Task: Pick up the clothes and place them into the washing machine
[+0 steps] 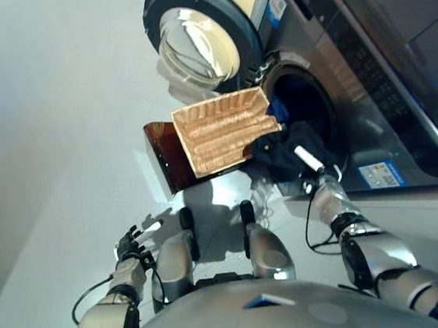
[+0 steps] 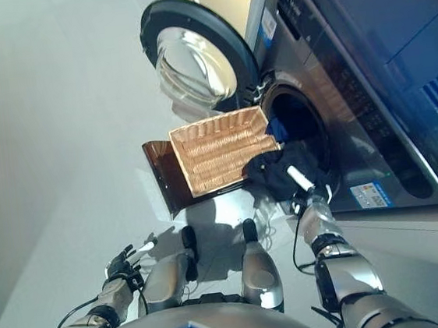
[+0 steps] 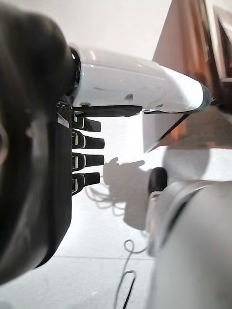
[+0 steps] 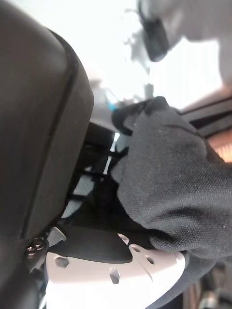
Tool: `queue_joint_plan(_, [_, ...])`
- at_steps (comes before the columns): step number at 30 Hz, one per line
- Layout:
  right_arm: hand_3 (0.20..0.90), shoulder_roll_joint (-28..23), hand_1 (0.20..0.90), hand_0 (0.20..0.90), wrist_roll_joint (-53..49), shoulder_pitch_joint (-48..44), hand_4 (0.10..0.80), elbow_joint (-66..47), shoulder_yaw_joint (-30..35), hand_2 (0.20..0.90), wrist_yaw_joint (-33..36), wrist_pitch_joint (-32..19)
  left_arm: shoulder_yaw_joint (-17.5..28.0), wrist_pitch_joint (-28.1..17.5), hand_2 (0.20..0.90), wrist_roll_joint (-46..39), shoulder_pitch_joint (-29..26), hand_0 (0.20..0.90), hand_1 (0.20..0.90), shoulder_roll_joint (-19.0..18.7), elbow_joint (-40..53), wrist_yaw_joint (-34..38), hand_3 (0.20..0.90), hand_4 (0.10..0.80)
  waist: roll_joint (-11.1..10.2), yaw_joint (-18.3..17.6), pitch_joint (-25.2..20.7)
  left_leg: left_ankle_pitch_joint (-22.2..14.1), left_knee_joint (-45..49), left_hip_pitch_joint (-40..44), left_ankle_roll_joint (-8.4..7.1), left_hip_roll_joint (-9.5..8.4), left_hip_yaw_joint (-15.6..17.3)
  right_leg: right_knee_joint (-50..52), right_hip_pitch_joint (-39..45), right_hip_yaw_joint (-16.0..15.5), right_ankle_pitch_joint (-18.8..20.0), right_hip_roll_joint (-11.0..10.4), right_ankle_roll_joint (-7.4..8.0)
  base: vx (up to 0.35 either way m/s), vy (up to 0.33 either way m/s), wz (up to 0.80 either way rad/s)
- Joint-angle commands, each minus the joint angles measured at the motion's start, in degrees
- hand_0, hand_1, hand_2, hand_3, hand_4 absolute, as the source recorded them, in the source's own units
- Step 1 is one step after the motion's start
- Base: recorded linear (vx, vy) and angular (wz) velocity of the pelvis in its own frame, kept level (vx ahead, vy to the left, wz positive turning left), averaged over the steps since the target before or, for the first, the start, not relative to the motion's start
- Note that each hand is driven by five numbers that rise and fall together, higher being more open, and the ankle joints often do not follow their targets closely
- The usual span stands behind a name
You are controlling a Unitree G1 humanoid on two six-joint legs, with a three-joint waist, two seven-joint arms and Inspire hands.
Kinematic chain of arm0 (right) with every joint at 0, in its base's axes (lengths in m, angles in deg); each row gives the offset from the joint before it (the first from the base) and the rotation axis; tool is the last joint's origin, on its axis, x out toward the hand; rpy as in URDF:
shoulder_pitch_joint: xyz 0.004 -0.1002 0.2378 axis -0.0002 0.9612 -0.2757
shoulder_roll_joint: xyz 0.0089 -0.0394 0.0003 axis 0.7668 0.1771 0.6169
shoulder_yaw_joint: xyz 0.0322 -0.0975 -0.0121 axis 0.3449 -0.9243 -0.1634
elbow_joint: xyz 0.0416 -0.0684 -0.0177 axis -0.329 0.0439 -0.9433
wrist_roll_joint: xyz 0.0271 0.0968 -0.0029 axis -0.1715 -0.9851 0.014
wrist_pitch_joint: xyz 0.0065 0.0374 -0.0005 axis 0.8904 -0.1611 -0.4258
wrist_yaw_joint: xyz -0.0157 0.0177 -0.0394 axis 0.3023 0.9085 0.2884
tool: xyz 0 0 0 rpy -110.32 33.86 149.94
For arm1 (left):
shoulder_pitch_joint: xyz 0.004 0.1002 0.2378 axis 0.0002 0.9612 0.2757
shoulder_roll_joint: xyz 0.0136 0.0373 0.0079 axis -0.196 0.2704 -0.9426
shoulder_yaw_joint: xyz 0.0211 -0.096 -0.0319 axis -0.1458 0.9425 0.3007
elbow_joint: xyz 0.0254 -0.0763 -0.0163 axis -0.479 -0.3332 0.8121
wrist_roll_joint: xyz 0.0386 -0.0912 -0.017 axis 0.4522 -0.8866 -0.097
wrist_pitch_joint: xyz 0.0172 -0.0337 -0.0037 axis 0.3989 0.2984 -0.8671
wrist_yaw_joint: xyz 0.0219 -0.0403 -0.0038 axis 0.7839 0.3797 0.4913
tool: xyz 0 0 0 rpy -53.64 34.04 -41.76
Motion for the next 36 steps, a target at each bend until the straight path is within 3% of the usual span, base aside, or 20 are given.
queue_joint_plan(1, [0.2, -3.0, 0.2, 0.2, 1.8, -2.1, 0.3, -3.1, -0.2, 0.2, -1.5, -3.2, -0.8, -0.4, 0.9, 2.6, 2.2, 0.9, 0.9, -0.1, -1.5, -0.5, 0.9, 0.8, -0.1, 0.6, -2.5, 2.7, -0.6, -2.0, -5.25, 4.92, -4.4, 5.7, 0.3, -3.0, -4.2, -0.2, -0.05, 0.04, -0.028, -0.03])
queue_joint_plan(9, [0.2, -2.6, 0.2, 0.2, 1.5, -0.4, 0.3, -4.1, 0.2, 0.2, -1.8, -3.2, 0.4, -0.1, 0.9, 3.0, 3.5, 0.9, 0.9, -0.7, -1.6, -1.0, 0.9, 0.8, 0.3, 0.6, -3.1, 3.3, -1.2, 0.1, -5.75, 6.17, -5.1, 8.0, 2.0, -3.5, -7.1, 1.5, -1.15, 0.017, -0.062, 0.01])
queue_joint_plan(12, [0.2, -2.7, 0.2, 0.2, 1.9, 0.7, 0.3, -4.9, 0.0, 0.2, -1.8, -3.2, 1.3, -0.2, 0.9, 2.8, 4.8, 0.9, 0.9, -0.9, -0.8, -1.0, 0.9, 0.8, 0.0, 0.9, -3.0, 4.2, -1.1, 0.0, -6.14, 7.68, -6.5, 9.8, 1.9, -3.9, -8.6, 3.7, -2.6, -0.018, -0.159, 0.17])
queue_joint_plan(14, [0.2, -2.5, 0.2, 0.2, 1.2, 1.0, 0.3, -4.6, 0.0, 0.2, -1.9, -3.5, 1.5, -0.4, 0.9, 3.0, 5.1, 0.9, 0.9, -1.2, -0.7, -1.1, 0.9, 0.8, -0.8, 1.4, -2.5, 5.0, 0.2, -1.3, -6.38, 7.78, -7.8, 9.3, 2.0, -4.1, -8.4, 4.4, -3.19, -0.054, -0.141, 0.14])
queue_joint_plan(15, [0.2, -2.6, 0.2, 0.2, 0.8, 1.1, 0.3, -4.5, 0.1, 0.2, -1.9, -3.7, 1.3, -0.3, 0.9, 3.0, 4.8, 0.9, 0.9, -1.0, -0.5, -1.2, 0.9, 0.8, -1.2, 1.4, -2.4, 3.6, 2.3, -1.8, -6.01, 6.35, -8.0, 8.9, 2.0, -4.6, -8.1, 4.0, -3.36, -0.062, -0.132, 0.08])
queue_joint_plan(16, [0.2, -2.6, 0.2, 0.2, 0.8, 1.1, 0.3, -4.5, 0.1, 0.2, -1.9, -3.7, 1.2, -0.3, 0.9, 3.0, 4.8, 0.9, 0.9, -1.0, -0.5, -1.2, 0.9, 0.8, -1.2, 1.3, -2.4, 3.4, 2.6, -2.0, -5.97, 6.3, -8.1, 8.9, 2.0, -4.7, -8.2, 4.0, -3.33, -0.032, -0.039, 0.13])
queue_joint_plan(17, [0.2, -2.9, 0.2, 0.2, 1.2, 1.0, 0.3, -3.9, 0.0, 0.2, -2.0, -3.6, 1.5, -0.3, 0.9, 2.7, 4.8, 0.9, 0.9, -0.8, -0.5, -1.2, 0.9, 0.8, -1.5, 1.4, -2.3, 1.0, 4.5, -2.0, -5.21, 3.86, -8.7, 8.6, 2.2, -5.1, -7.8, 3.6, -3.43, -0.007, 0.003, 0.16])
queue_joint_plan(19, [0.2, -3.0, 0.2, 0.2, 1.3, 2.0, 0.3, -5.7, 0.8, 0.2, -2.1, -3.7, 1.5, -0.3, 0.9, 3.2, 5.0, 0.9, 0.9, -0.3, -0.7, -1.7, 0.9, 0.8, -0.9, 0.5, -2.4, -1.0, 5.5, -2.3, -3.46, 0.98, -4.7, 8.1, 2.3, -6.0, -6.9, 3.4, -3.17, -0.01, 0.055, 0.14])
queue_joint_plan(24, [0.2, -3.3, 0.2, 0.2, 1.3, 4.1, 0.3, -8.0, 2.8, 0.2, -1.7, -3.8, 1.5, 0.2, 0.9, 4.7, 5.0, 0.9, 0.9, -1.4, -1.3, -2.3, 0.9, 0.8, -0.6, -0.5, -3.5, -1.6, 3.6, -1.4, -2.02, -0.43, -4.7, 8.7, 2.3, -6.5, -7.4, 2.7, -2.64, 0.068, 0.11, 0.11])
queue_joint_plan(28, [0.2, -3.0, 0.2, 0.2, 0.5, 5.1, 0.3, -8.4, 4.3, 0.2, -1.5, -3.9, 1.1, 0.0, 0.9, 5.2, 4.0, 0.9, 0.9, -2.2, -1.1, -2.1, 0.9, 0.8, -0.9, -0.5, -2.7, -2.0, 4.5, -2.5, -1.83, -1.02, -3.6, 7.9, 2.7, -7.3, -6.9, 1.4, -2.04, 0.003, 0.075, 0.12])
queue_joint_plan(30, [0.2, -2.9, 0.2, 0.2, -0.1, 5.7, 0.3, -8.7, 5.0, 0.2, -1.4, -4.1, 0.8, 0.1, 0.9, 5.4, 3.3, 0.9, 0.9, -2.5, -0.7, -2.1, 0.9, 0.8, -0.8, -0.8, -2.4, -1.8, 5.5, -3.8, -1.74, -0.87, -2.1, 8.2, 2.2, -7.9, -6.7, 1.1, -2.05, -0.061, 0.071, 0.2])
queue_joint_plan(35, [0.2, -0.8, 0.2, 0.2, -1.0, 5.3, 0.3, -8.6, 4.3, 0.2, -1.2, -4.2, 0.7, 0.9, 0.9, 6.4, 3.2, 0.9, 0.9, -3.6, -1.2, -1.8, 0.9, 0.8, -1.7, -1.0, -1.1, -3.3, 5.5, -3.4, -0.16, 0.16, -1.7, 14.5, -1.0, -6.7, -7.4, 1.7, -1.66, -0.025, 0.052, 0.12])
queue_joint_plan(36, [0.2, -0.4, 0.2, 0.2, -1.0, 5.2, 0.3, -8.7, 4.1, 0.2, -1.1, -4.2, 0.7, 1.0, 0.9, 6.5, 2.9, 0.9, 0.9, -3.9, -1.1, -1.7, 0.9, 0.8, -1.6, -0.9, -0.6, -3.7, 6.3, -3.4, 0.13, 0.4, -1.6, 16.4, -1.2, -6.1, -7.7, 1.0, -1.37, -0.006, -0.036, -0.21])
